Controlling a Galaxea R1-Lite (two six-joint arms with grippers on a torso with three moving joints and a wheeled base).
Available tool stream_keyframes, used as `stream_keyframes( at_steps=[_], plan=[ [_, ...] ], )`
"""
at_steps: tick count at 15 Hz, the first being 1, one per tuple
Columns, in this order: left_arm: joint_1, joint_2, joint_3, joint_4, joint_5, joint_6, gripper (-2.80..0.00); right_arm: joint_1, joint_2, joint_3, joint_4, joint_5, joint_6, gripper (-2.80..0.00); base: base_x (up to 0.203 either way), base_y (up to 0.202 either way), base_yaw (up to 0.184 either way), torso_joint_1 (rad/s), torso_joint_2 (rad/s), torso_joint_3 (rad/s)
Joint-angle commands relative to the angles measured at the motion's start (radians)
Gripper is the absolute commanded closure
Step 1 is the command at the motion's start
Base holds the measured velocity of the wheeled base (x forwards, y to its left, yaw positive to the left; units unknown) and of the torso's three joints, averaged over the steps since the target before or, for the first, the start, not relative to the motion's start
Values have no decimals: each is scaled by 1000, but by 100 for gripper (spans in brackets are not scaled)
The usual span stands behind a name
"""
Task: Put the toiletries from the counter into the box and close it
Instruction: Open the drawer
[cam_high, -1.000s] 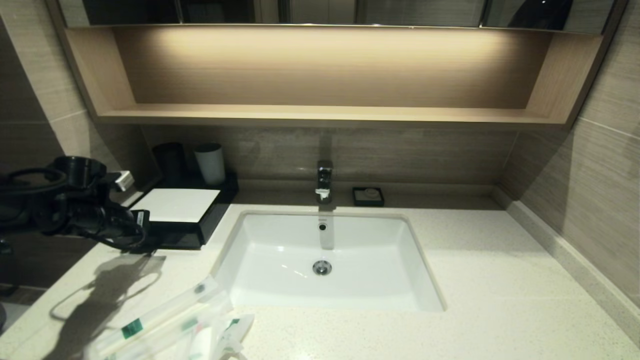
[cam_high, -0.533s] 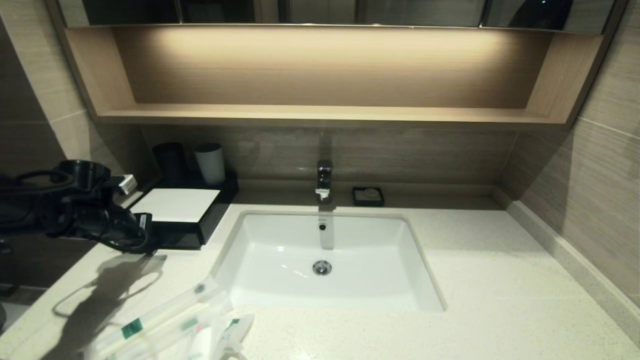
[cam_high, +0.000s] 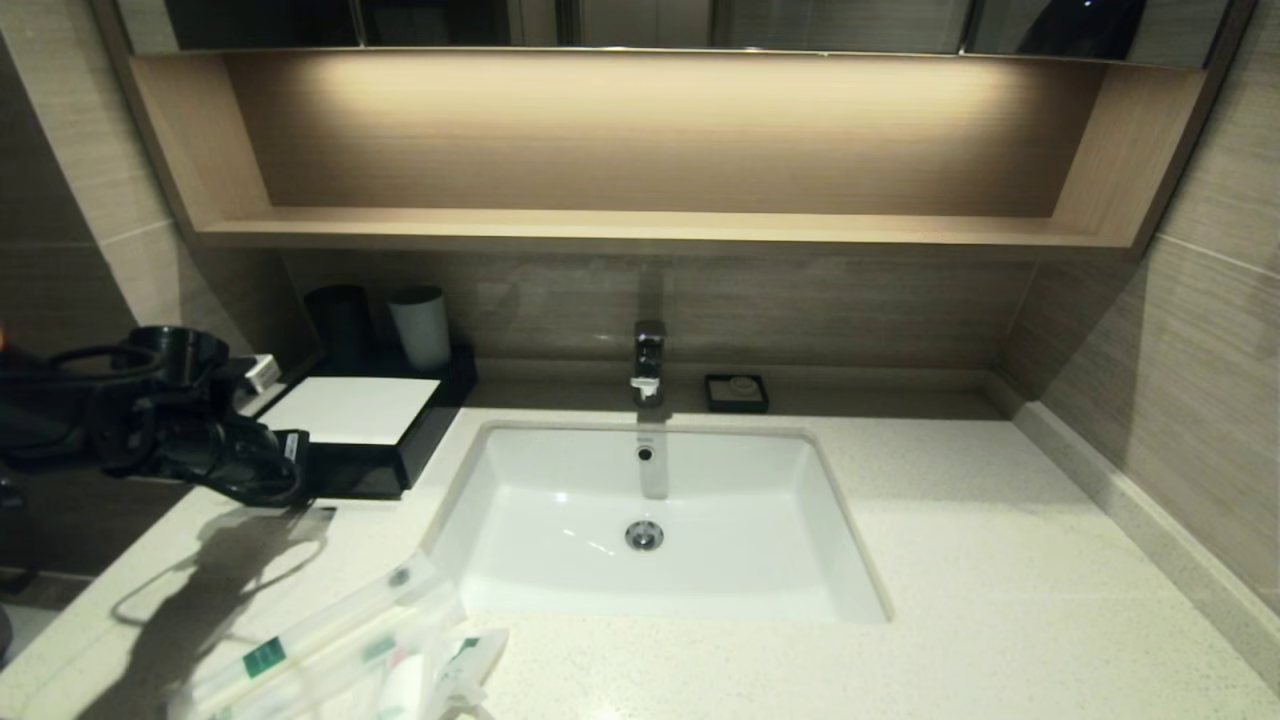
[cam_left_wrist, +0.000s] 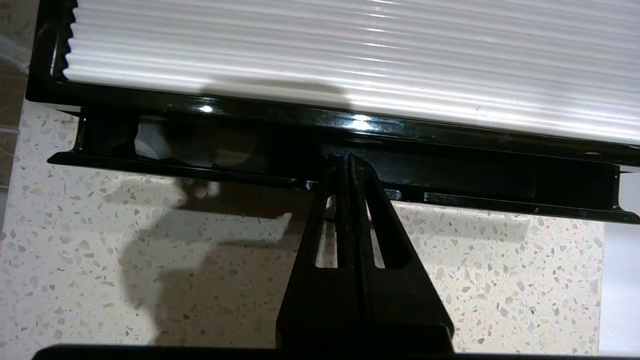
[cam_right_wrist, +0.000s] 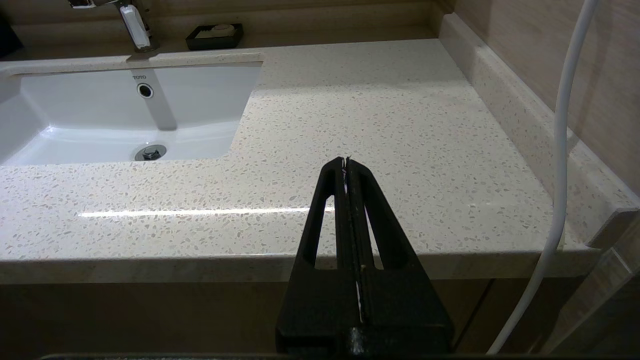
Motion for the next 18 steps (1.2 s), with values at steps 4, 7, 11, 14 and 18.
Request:
stream_keyframes(
  at_steps=[4, 7, 11, 14, 18],
  plan=[
    [1, 35, -13, -49, 0, -4, 0, 1, 0, 0, -1, 0, 0, 0, 0, 0, 0, 0, 0, 0],
    [1, 48, -16, -47, 0, -4, 0, 1, 0, 0, -1, 0, 0, 0, 0, 0, 0, 0, 0, 0],
    [1, 50, -5, -38, 1, -3, 0, 1, 0, 0, -1, 0, 0, 0, 0, 0, 0, 0, 0, 0],
    [0, 45, -17, 11, 3, -3, 0, 1, 0, 0, -1, 0, 0, 0, 0, 0, 0, 0, 0, 0],
    [-5, 20, -79, 236, 10, 1, 0, 1, 0, 0, -1, 0, 0, 0, 0, 0, 0, 0, 0, 0]
  ],
)
